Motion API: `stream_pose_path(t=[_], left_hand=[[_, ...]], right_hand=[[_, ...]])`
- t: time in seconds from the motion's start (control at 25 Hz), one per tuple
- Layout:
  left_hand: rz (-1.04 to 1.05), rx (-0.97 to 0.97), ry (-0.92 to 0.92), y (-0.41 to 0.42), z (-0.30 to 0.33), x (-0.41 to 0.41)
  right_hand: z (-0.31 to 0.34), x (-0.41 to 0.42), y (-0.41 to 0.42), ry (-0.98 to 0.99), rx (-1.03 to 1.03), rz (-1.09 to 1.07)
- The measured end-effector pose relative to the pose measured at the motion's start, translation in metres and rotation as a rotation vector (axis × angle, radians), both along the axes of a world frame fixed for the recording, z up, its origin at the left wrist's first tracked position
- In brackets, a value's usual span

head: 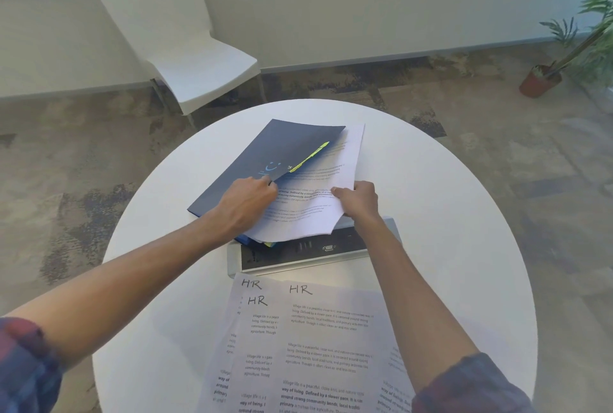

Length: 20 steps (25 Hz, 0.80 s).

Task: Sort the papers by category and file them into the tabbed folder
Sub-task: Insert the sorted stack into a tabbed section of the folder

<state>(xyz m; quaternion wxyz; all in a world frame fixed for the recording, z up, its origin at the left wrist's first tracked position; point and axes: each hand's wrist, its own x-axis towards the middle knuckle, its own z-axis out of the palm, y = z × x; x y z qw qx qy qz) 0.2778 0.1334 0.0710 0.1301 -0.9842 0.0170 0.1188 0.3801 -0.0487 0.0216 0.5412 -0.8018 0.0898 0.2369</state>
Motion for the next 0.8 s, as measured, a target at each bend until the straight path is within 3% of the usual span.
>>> stream_pose_path(t=[0.24, 0.8], left_hand=[[-0.006, -0.044, -0.011, -0.016, 0.009, 0.005], [0.043, -0.157, -0.064, -0.031, 0.006, 0.007]], right_hand=[[-0.005, -0.015, 0.022, -0.08, -0.006, -0.047], [-0.001, -0.017, 0.058, -0.113, -0.165, 0.094]])
